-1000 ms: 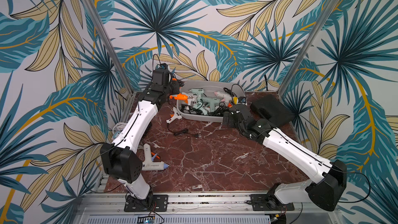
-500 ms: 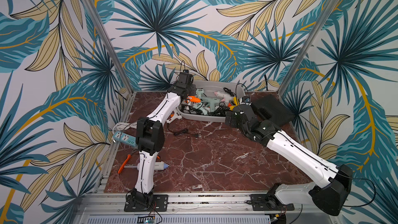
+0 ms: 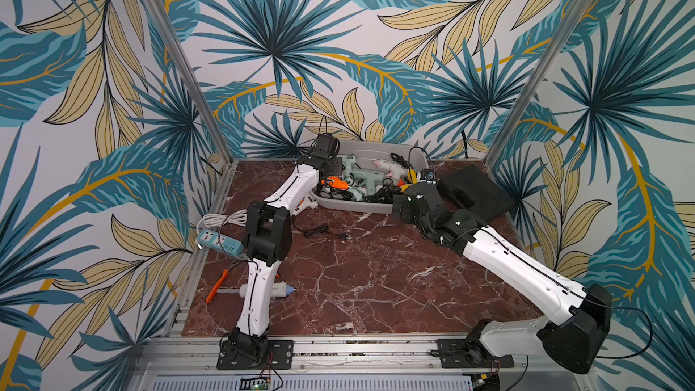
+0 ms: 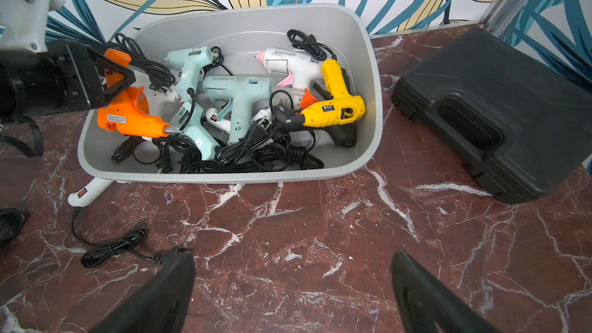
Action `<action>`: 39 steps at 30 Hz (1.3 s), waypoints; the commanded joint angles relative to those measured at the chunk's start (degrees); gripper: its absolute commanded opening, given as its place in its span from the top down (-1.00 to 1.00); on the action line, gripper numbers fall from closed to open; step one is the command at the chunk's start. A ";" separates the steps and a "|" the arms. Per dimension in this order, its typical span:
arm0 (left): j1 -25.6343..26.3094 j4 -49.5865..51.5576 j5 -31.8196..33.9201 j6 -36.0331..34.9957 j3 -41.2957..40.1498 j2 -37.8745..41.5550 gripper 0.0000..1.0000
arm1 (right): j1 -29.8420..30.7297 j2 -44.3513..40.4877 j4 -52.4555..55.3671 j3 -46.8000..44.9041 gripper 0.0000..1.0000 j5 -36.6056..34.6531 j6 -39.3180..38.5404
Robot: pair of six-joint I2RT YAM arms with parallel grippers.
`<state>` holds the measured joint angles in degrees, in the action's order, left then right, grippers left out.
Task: Put the hot melt glue gun into the storage box
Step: Place the hot melt adhesive gun in the storage box.
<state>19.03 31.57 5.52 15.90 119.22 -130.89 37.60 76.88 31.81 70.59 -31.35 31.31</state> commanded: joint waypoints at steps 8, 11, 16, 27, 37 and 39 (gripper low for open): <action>-0.37 1.53 -0.03 0.97 -0.12 -4.47 1.00 | 0.28 0.44 0.10 -1.40 -0.99 0.59 0.71; -0.33 1.65 -0.14 1.50 -0.30 -5.15 0.87 | 0.24 0.78 0.09 -1.08 -0.99 1.11 0.64; -0.37 2.17 -0.81 1.94 -0.29 -5.13 0.44 | 0.27 0.86 0.09 -0.98 -0.99 1.96 0.35; -0.38 0.95 -4.95 1.97 -2.50 4.82 -0.10 | 0.26 0.77 -0.20 -0.70 -0.99 3.01 -1.01; -1.73 -1.66 -2.55 -9.83 -19.83 23.47 -0.34 | 0.26 -0.04 -0.17 -0.89 -0.99 2.98 -1.51; -3.55 -1.52 -2.57 -13.83 -24.09 27.09 -0.34 | 0.21 -0.48 -0.17 -1.05 -0.99 2.61 -1.59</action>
<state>17.82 30.13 1.89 9.39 99.53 -106.87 37.60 77.36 31.77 70.52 -28.25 30.37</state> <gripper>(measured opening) 0.671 0.994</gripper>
